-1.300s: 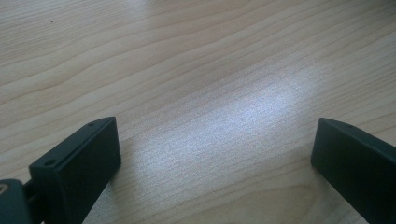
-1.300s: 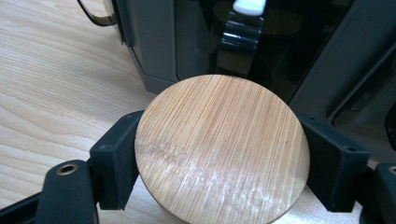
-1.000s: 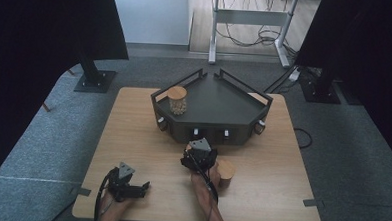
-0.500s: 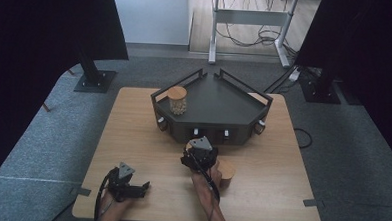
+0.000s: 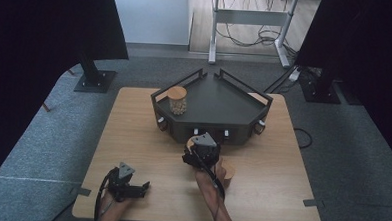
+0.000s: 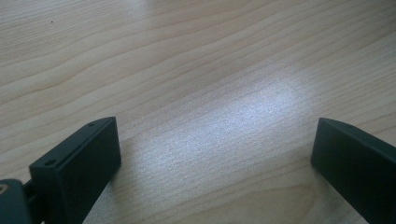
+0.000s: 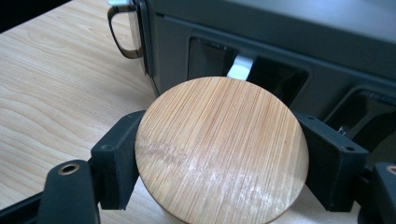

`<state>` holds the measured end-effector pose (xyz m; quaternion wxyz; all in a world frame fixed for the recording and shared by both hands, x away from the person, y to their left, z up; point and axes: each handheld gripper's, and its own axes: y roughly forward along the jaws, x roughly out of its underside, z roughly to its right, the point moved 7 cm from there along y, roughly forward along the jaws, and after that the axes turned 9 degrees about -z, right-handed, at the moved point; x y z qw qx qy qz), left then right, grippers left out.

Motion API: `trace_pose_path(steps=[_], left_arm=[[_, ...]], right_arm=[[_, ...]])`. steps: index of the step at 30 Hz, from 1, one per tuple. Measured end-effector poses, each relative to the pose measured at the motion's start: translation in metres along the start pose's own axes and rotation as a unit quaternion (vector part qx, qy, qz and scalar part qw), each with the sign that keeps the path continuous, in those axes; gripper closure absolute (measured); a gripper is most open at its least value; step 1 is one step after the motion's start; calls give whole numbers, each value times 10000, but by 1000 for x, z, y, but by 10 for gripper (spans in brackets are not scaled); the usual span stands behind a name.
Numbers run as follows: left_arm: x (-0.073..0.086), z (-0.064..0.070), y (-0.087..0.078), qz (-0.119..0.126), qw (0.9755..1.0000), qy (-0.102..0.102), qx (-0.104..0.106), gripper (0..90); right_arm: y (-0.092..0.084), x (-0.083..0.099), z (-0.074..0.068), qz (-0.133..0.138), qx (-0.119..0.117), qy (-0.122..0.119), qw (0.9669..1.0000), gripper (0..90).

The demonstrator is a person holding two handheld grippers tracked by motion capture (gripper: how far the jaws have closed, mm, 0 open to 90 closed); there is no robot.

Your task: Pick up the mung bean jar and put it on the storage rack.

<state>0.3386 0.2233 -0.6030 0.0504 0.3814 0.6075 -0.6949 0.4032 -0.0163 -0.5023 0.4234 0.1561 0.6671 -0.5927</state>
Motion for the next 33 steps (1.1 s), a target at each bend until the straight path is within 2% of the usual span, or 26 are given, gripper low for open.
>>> trace_pose_path(steps=[9, 22, 33], left_arm=[[0, 0, 0, 13, 10000, -11, 5, 13], [0, 0, 0, 13, 10000, -11, 4, 13], [0, 0, 0, 10, 10000, -14, 6, 14]], right_arm=[[-14, -12, 8, 38, -185, -105, 9998, 229], [-31, -29, 16, 64, -569, -238, 9981, 229], [-42, -46, 20, 68, -708, -488, 9963, 229]])
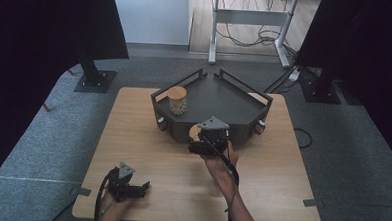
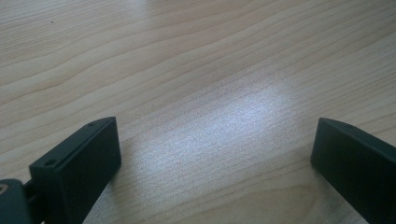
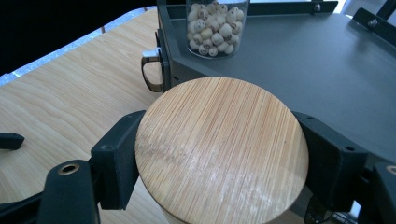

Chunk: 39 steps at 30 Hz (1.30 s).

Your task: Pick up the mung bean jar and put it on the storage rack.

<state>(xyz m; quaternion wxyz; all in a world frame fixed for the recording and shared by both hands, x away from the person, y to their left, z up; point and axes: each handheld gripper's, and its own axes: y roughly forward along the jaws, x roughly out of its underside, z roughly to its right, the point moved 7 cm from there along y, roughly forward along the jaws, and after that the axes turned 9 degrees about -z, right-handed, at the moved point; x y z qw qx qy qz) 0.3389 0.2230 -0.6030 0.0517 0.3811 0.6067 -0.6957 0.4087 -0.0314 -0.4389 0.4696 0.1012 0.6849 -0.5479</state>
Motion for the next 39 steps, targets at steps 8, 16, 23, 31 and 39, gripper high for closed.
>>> trace_pose_path(steps=[8, 16, 23, 31, 39], left_arm=[[0, 0, 0, -6, 10000, 1, 0, 13], [0, 0, 0, -2, 10000, -1, 0, 14], [0, 0, 0, 0, 10000, -2, 1, 13], [0, 0, 0, -3, 10000, 0, 4, 14], [0, 0, 0, 3, 10000, -3, 2, 14]], right_arm=[[-6, -11, 8, -2, -32, -55, 10000, 229], [-7, -19, 15, -6, -14, -69, 10000, 229], [-10, -32, 20, 51, -21, -73, 10000, 229], [-9, -46, 31, 93, 52, -57, 9999, 229], [-4, -56, 44, 77, 101, -39, 9999, 229]])
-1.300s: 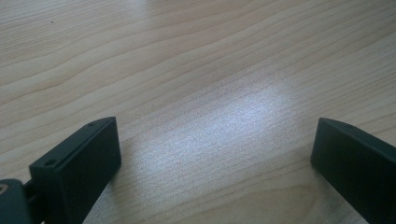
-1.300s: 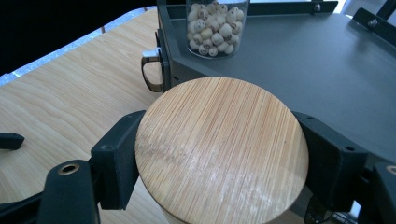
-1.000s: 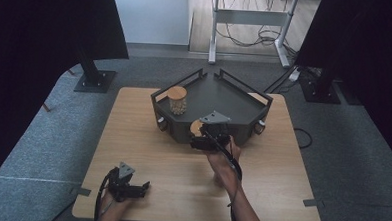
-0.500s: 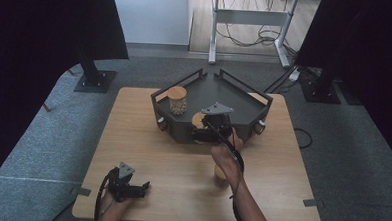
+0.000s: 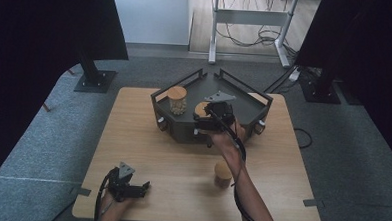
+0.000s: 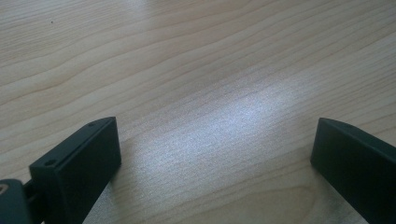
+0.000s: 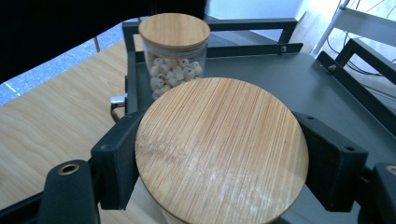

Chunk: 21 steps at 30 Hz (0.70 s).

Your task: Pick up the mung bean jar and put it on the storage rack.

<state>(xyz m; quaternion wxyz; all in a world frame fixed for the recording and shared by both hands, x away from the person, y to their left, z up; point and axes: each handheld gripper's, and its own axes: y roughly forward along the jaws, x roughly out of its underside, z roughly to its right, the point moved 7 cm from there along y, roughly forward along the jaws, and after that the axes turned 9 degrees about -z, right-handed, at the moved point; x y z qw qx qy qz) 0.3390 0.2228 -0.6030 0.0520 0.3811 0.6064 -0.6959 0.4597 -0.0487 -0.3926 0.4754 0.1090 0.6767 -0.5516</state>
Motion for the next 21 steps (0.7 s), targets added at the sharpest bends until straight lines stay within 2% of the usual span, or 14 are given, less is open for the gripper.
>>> trace_pose_path(steps=[9, 21], left_arm=[[0, 0, 0, -3, 10000, -2, -6, 14], [-1, 0, 1, -6, 10000, -8, -18, 14]], right_arm=[[11, -5, 12, -20, -9, 25, 10000, 229], [20, -23, 29, 98, 87, 68, 9999, 229]])
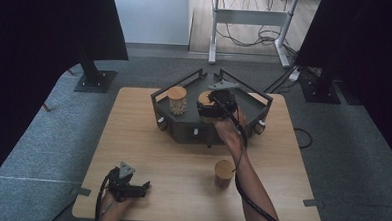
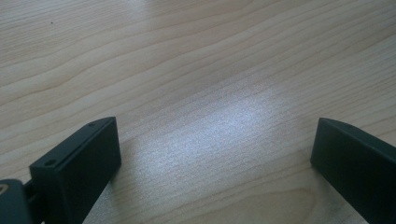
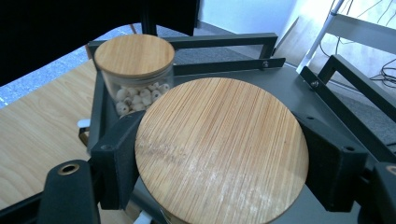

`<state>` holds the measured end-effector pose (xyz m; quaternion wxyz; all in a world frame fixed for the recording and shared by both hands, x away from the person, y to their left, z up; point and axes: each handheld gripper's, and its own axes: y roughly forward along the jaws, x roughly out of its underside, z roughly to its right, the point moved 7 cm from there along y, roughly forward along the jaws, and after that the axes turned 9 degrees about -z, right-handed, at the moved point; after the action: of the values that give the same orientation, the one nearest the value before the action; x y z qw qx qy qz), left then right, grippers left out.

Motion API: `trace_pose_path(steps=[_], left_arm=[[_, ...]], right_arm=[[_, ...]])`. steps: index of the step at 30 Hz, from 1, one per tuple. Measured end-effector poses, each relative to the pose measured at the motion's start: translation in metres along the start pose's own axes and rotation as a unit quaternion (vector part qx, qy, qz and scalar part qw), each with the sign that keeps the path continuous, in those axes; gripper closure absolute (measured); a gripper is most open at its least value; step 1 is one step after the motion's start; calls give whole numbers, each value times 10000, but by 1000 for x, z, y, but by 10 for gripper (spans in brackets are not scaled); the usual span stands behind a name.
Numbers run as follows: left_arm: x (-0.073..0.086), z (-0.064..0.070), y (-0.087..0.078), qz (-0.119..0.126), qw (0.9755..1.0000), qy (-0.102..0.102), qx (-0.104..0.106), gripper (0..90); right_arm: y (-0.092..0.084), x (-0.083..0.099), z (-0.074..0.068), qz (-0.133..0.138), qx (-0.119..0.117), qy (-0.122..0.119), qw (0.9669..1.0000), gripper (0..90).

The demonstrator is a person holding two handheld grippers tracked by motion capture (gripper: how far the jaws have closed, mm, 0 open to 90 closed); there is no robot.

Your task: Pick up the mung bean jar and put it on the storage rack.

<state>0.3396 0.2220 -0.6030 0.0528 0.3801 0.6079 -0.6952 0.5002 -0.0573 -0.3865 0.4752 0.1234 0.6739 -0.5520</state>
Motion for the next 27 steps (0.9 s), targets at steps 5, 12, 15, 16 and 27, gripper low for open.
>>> trace_pose_path(steps=[5, 12, 15, 16, 27], left_arm=[[0, 0, 0, 0, 10000, 1, 0, 14], [0, 0, 0, 1, 10000, -10, -2, 14], [0, 0, 0, 1, 10000, -8, 0, 14], [0, 0, 0, 2, 10000, -6, -1, 14], [0, 0, 0, -5, 10000, 13, 2, 14]], right_arm=[[6, -3, 6, -10, 42, -26, 10000, 229], [18, -6, 15, -46, 126, 0, 9999, 229], [23, -5, 17, -63, 140, -2, 9999, 229], [26, -5, 18, -59, 139, 16, 9999, 229], [44, 5, 23, -188, 254, 47, 9995, 229]])
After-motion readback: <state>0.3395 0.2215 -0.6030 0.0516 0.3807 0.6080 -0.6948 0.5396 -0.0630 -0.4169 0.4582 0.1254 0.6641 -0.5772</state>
